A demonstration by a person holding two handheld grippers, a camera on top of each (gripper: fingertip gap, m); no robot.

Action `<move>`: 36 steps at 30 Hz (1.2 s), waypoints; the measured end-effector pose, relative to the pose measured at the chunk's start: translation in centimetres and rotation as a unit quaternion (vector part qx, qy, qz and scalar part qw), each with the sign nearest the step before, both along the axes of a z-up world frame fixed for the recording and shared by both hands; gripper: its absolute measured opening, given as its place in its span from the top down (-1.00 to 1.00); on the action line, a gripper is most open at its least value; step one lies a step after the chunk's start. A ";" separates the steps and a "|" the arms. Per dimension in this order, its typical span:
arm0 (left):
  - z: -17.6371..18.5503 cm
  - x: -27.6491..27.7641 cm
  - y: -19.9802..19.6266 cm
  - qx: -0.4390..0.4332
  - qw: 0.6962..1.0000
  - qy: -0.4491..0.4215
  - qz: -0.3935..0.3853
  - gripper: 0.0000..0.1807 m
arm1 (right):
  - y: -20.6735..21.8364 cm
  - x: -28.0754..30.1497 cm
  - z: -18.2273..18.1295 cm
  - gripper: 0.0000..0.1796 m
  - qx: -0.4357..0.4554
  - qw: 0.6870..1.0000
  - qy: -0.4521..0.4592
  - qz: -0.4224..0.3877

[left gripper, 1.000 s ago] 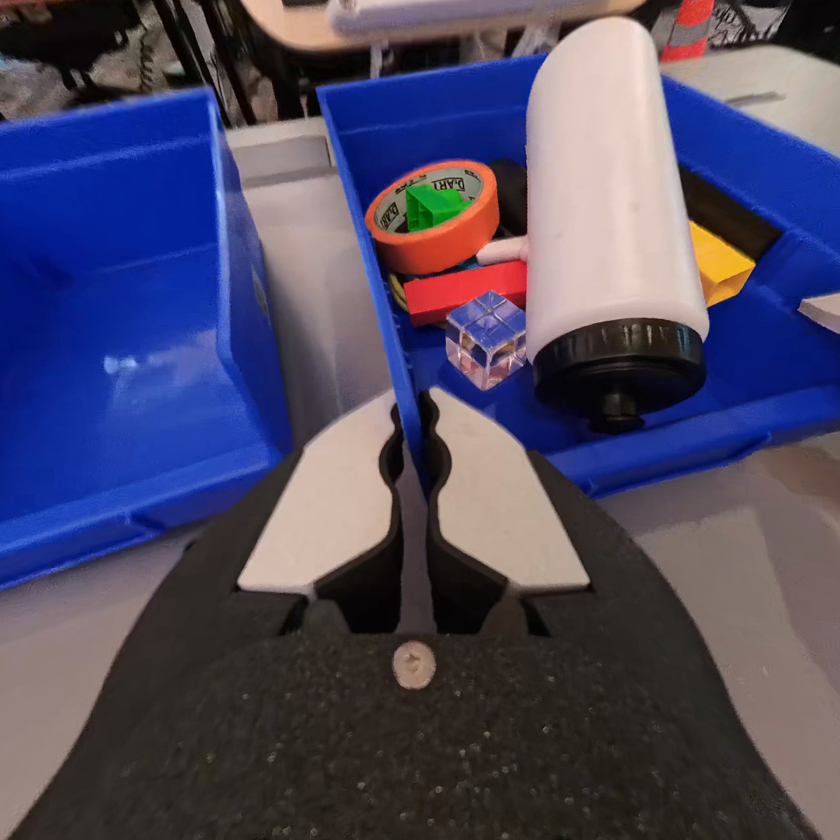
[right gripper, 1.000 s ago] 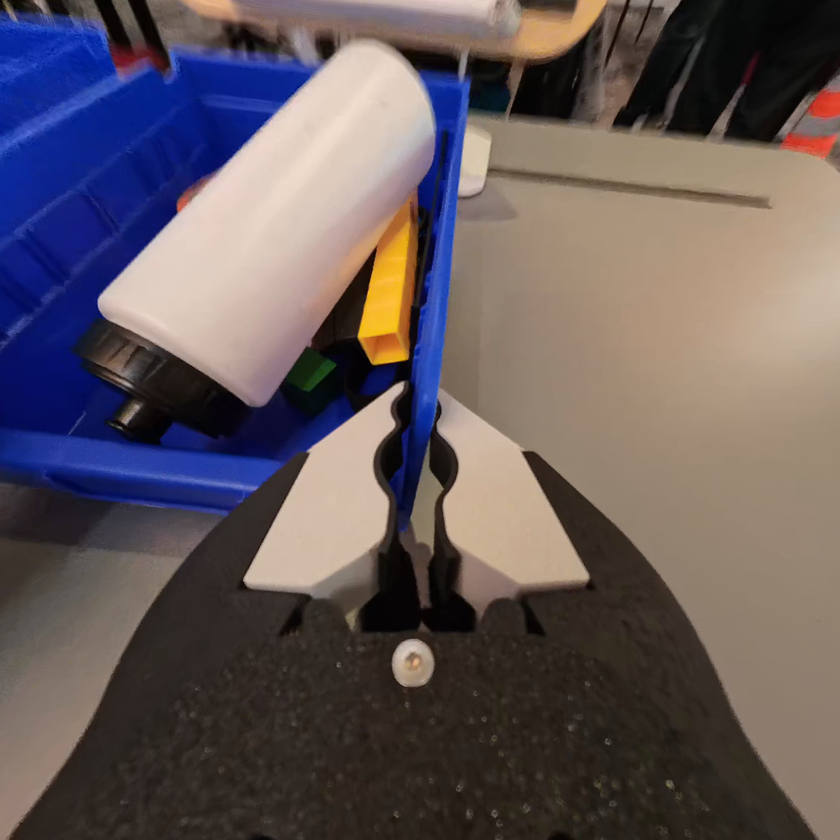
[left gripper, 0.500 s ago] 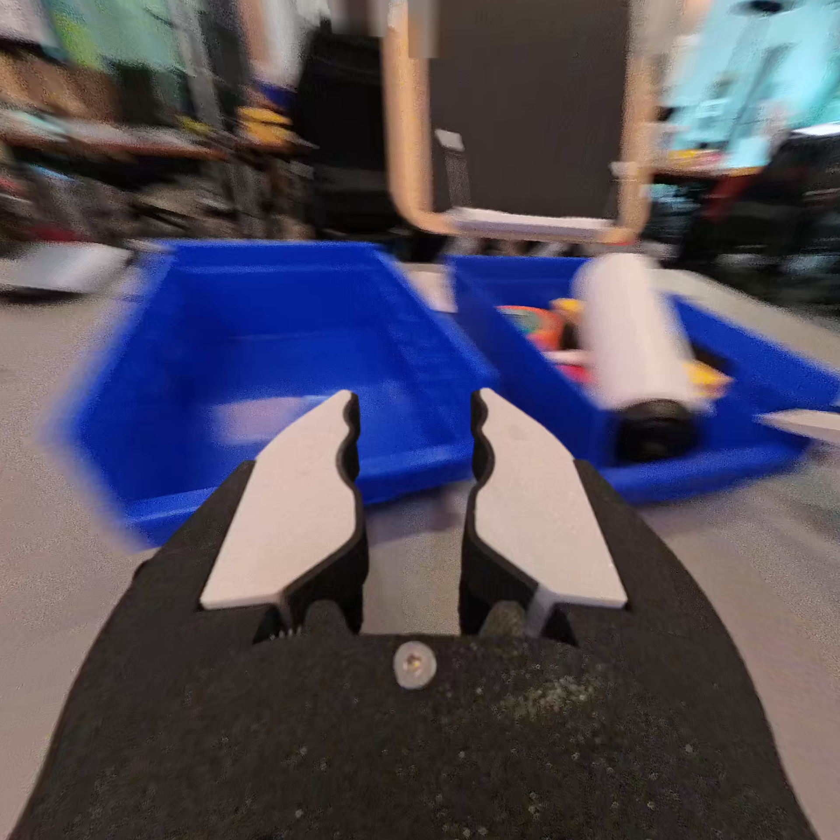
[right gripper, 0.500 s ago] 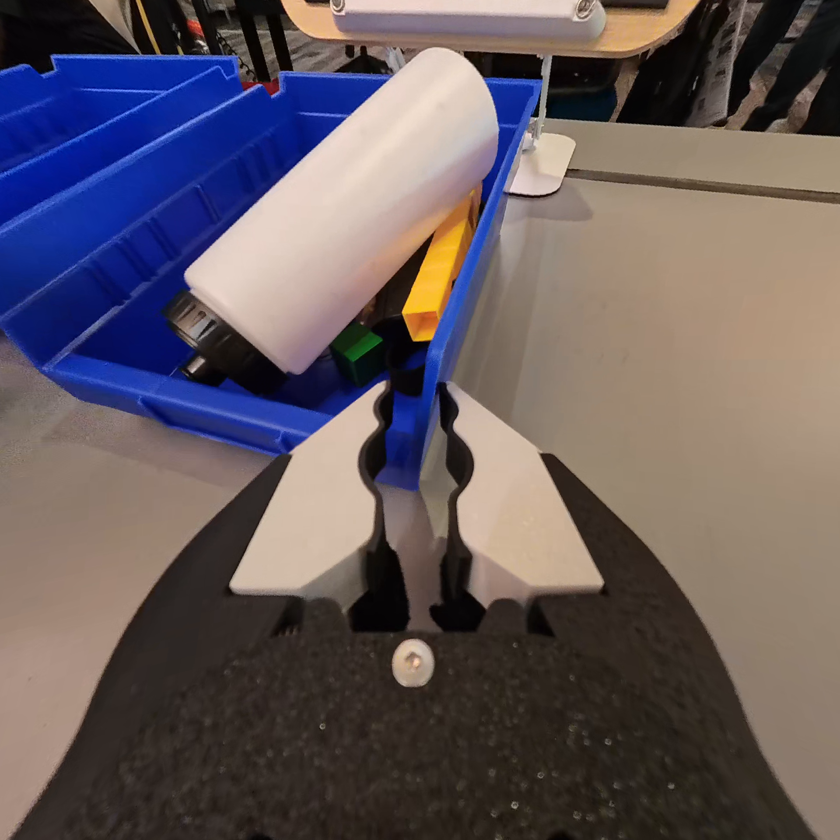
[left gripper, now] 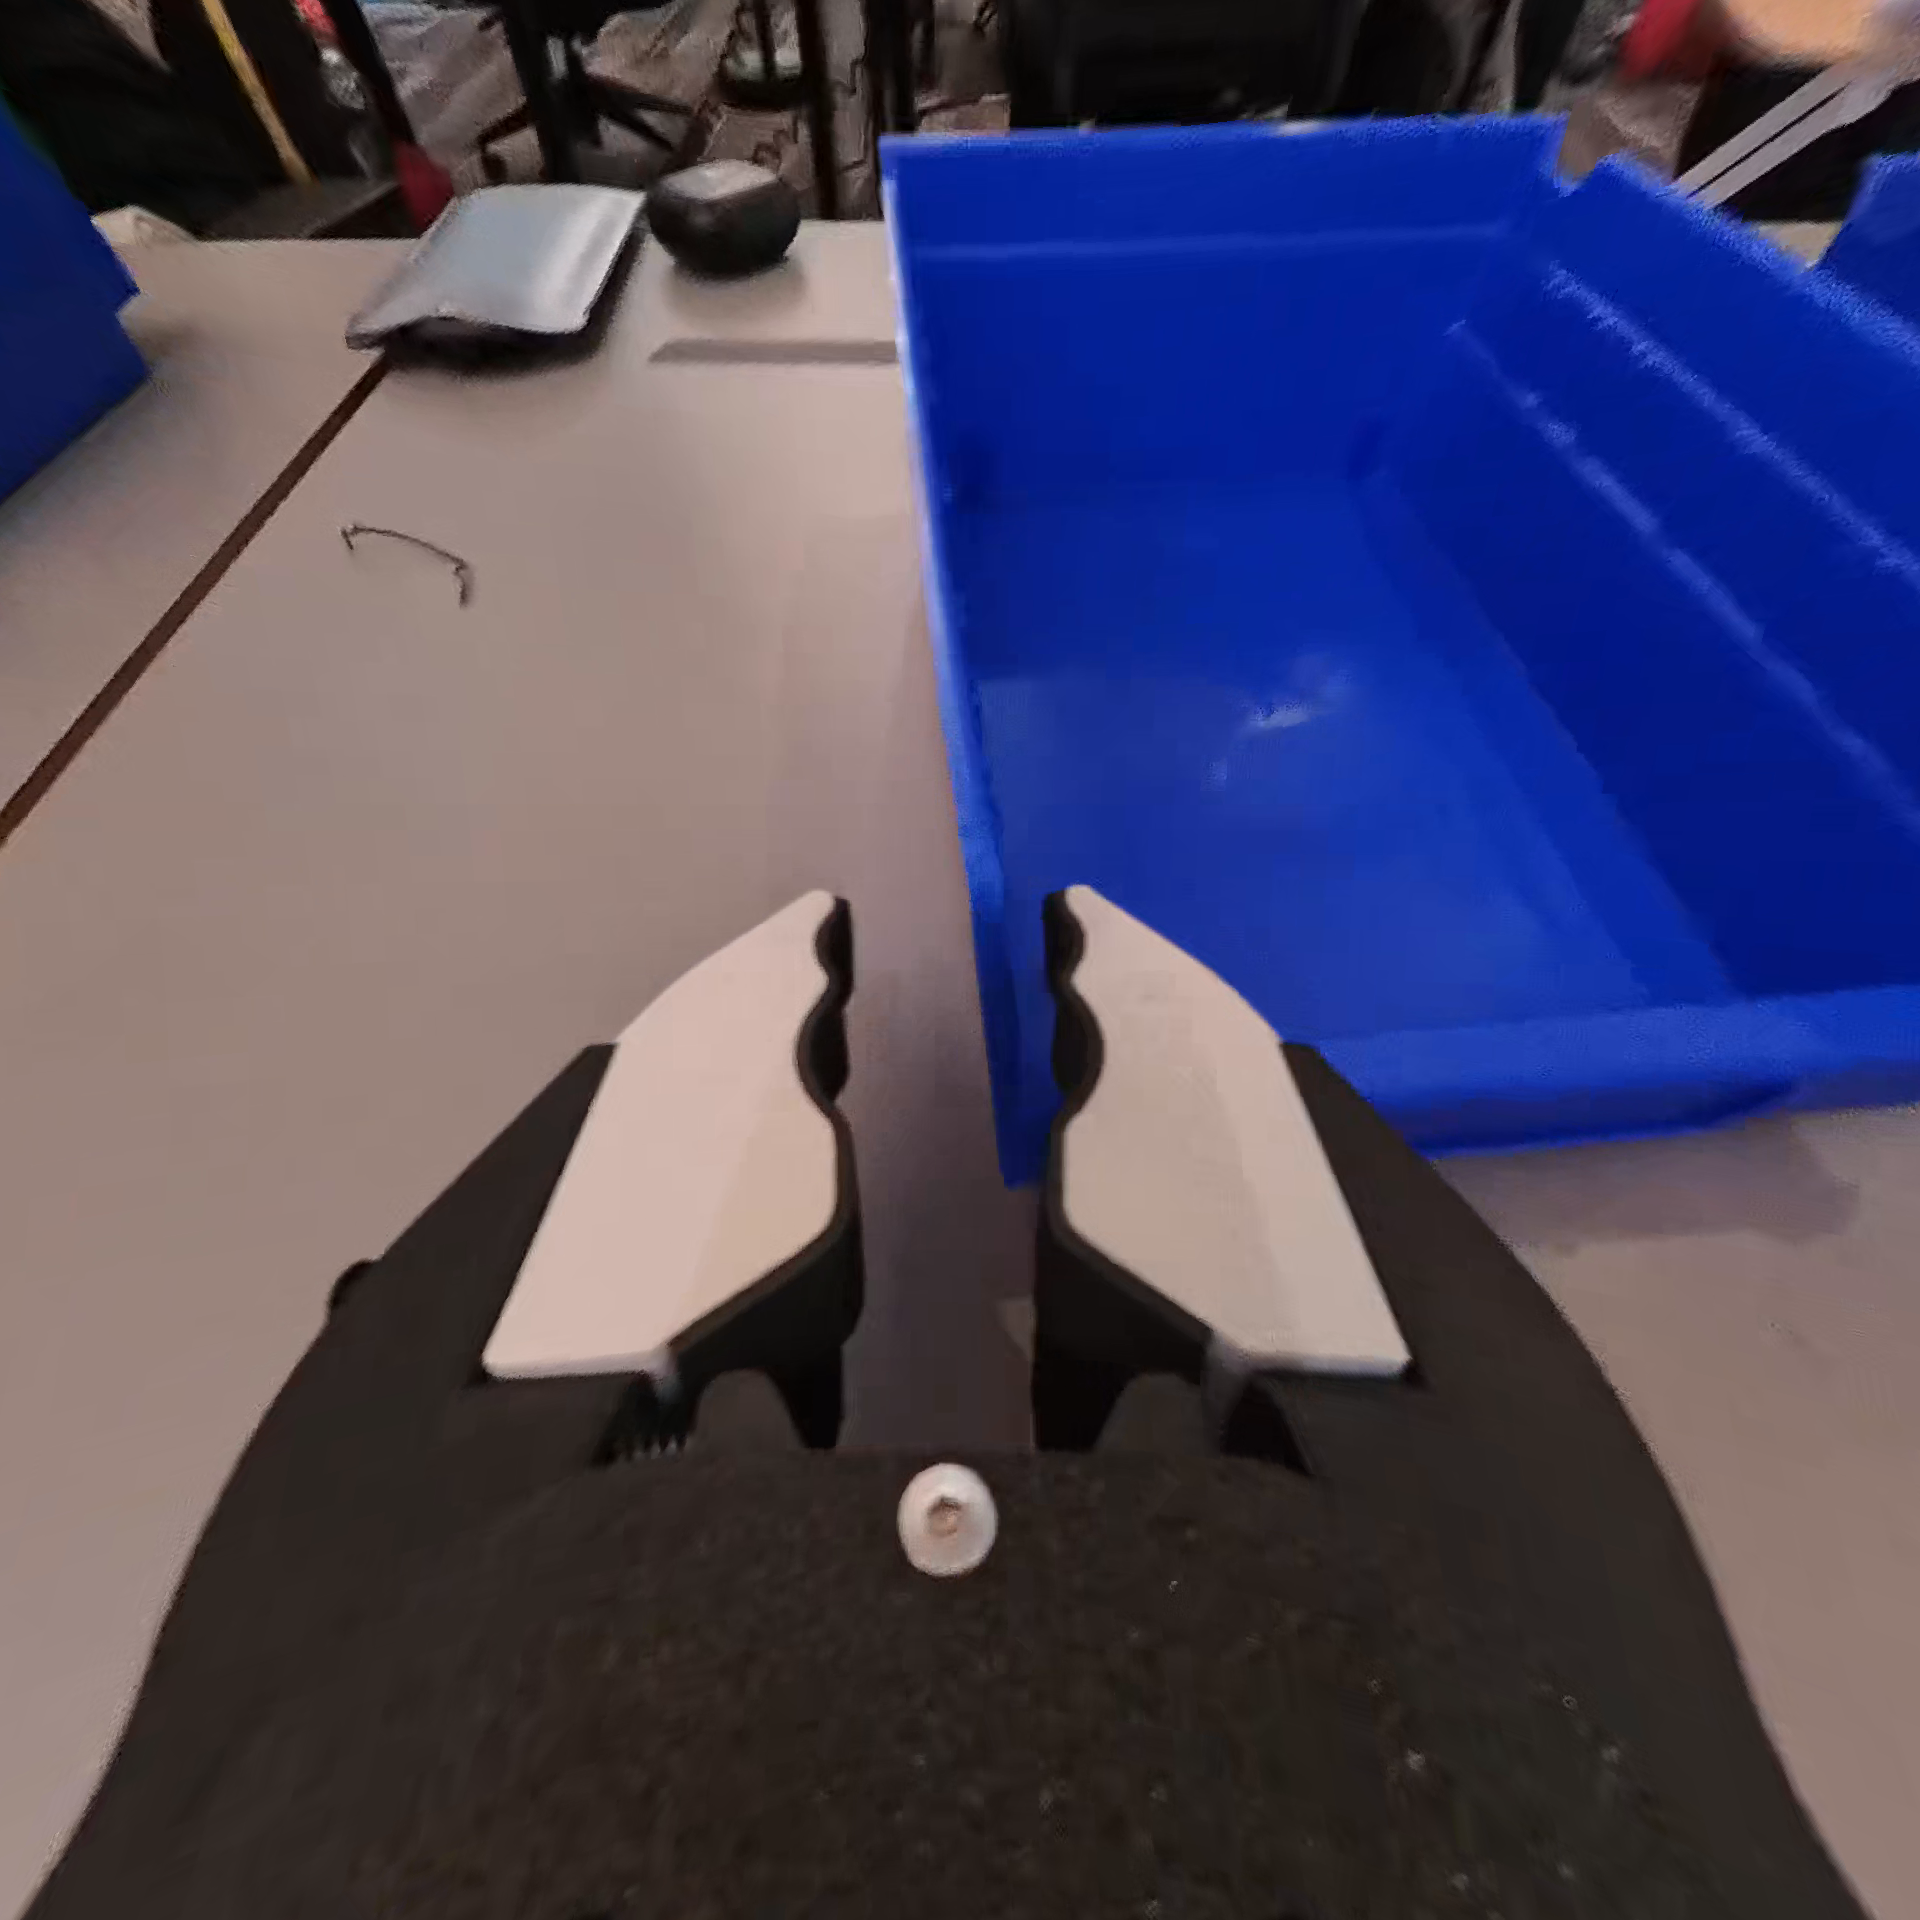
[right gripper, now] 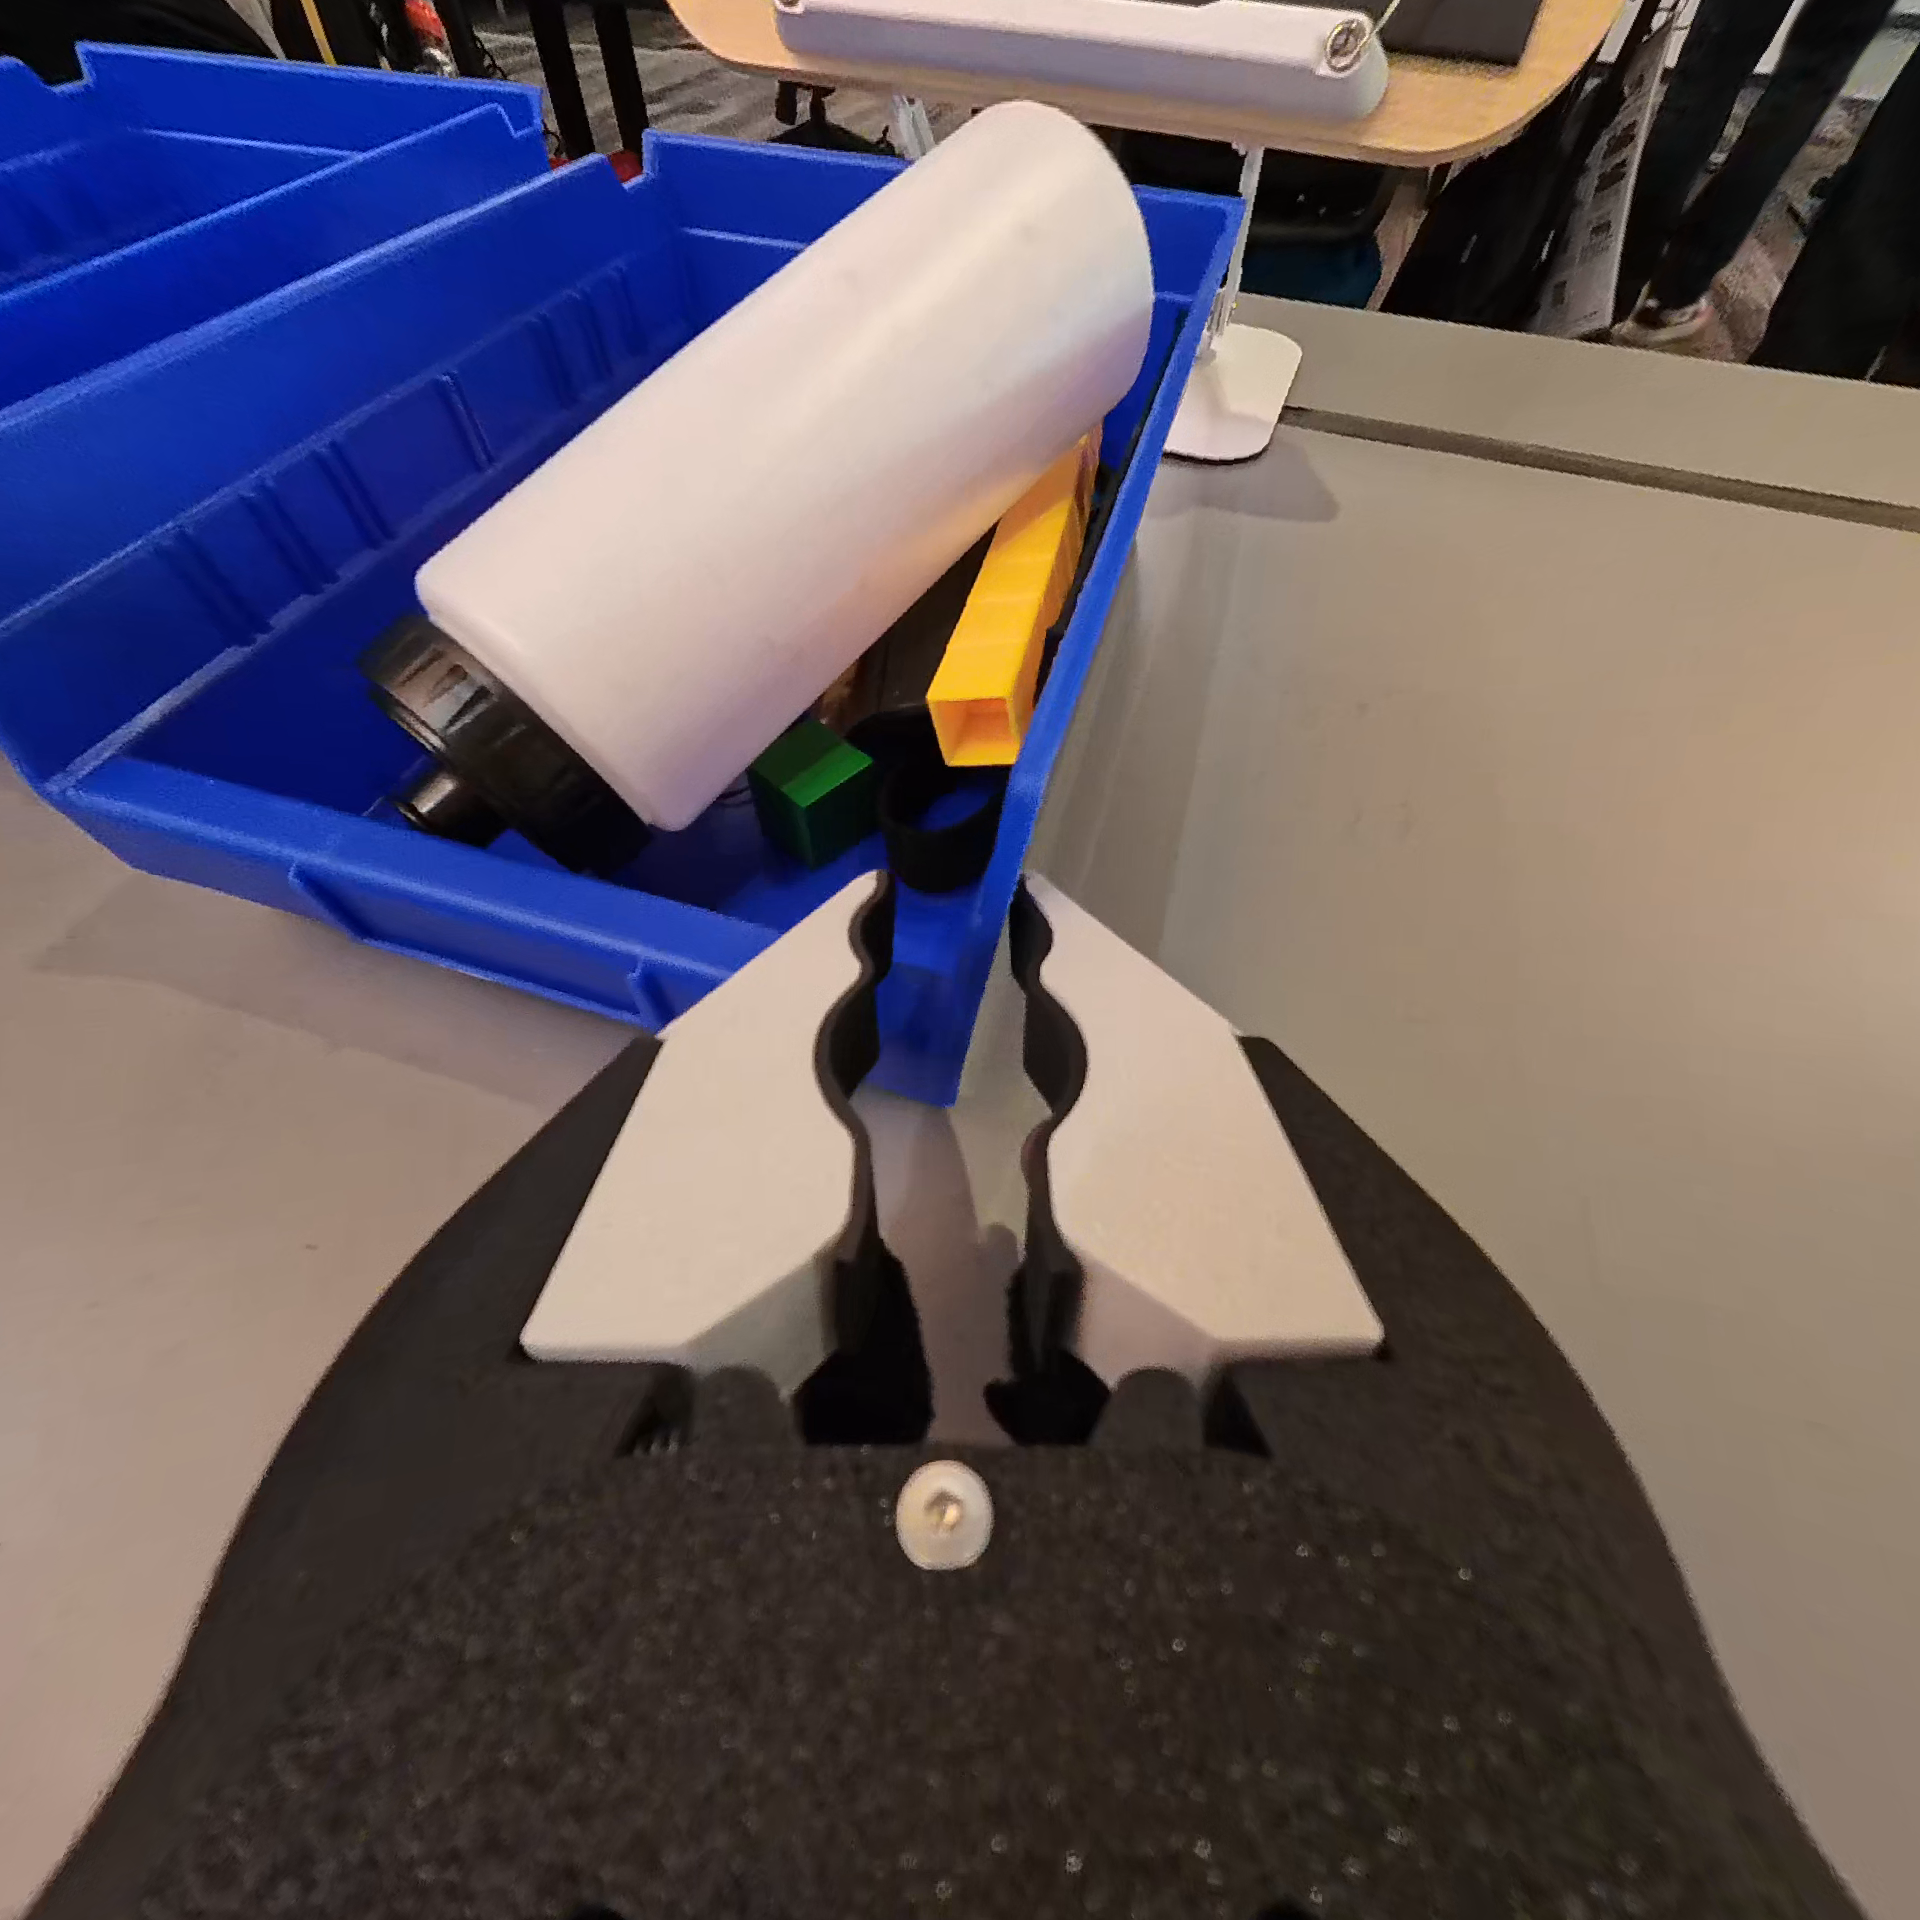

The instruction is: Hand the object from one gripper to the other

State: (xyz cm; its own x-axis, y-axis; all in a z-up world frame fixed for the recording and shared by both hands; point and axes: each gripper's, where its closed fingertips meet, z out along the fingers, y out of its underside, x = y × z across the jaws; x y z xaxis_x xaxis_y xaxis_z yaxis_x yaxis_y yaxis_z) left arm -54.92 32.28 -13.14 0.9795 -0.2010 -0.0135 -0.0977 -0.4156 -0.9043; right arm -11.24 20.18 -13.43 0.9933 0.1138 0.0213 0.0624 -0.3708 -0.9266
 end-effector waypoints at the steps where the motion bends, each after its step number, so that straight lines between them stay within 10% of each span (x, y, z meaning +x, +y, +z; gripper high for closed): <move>1: -0.3 0.1 0.1 0.001 1.000 0.002 -0.002 0.76 | 0.0 0.0 0.0 0.76 0.000 1.000 -0.003 0.001; 9: -0.4 0.4 -1.0 -0.023 1.000 0.003 -0.019 0.97 | -1.8 -0.2 2.5 0.70 0.048 0.997 -0.046 -0.033; 12: -0.5 0.4 -2.5 -0.037 0.999 0.008 -0.012 0.97 | -3.5 -4.5 3.3 0.42 0.014 0.999 0.034 -0.004; 17: -0.6 -0.1 -5.5 -0.064 0.998 -0.010 0.016 0.98 | -6.1 -14.8 7.8 0.56 0.085 0.992 0.019 0.087; 20: -0.6 -0.3 -7.7 -0.062 0.998 0.018 0.013 0.97 | -7.3 -23.2 5.6 0.49 0.056 0.983 -0.006 0.176; 28: -0.5 -2.0 -16.0 -0.044 0.998 0.040 0.006 0.97 | -2.4 -26.7 1.3 0.40 0.039 0.993 -0.055 0.096; 32: -0.5 -2.8 -17.5 -0.041 0.999 0.027 0.009 0.95 | -3.1 -27.5 1.3 0.87 0.029 0.992 -0.019 0.117; 36: 0.2 -2.5 -18.0 -0.026 0.998 0.049 0.019 0.96 | -3.3 -27.1 2.3 0.93 0.040 0.994 -0.027 0.101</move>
State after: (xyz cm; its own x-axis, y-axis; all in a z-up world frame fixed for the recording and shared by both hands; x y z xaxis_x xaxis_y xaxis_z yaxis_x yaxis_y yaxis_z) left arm -57.42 14.32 -12.94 0.9808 -0.1675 -0.1003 -0.1684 -0.4665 -0.8683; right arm -38.37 16.85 -11.09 0.9475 0.3067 0.0909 0.1782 -0.2703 -0.9461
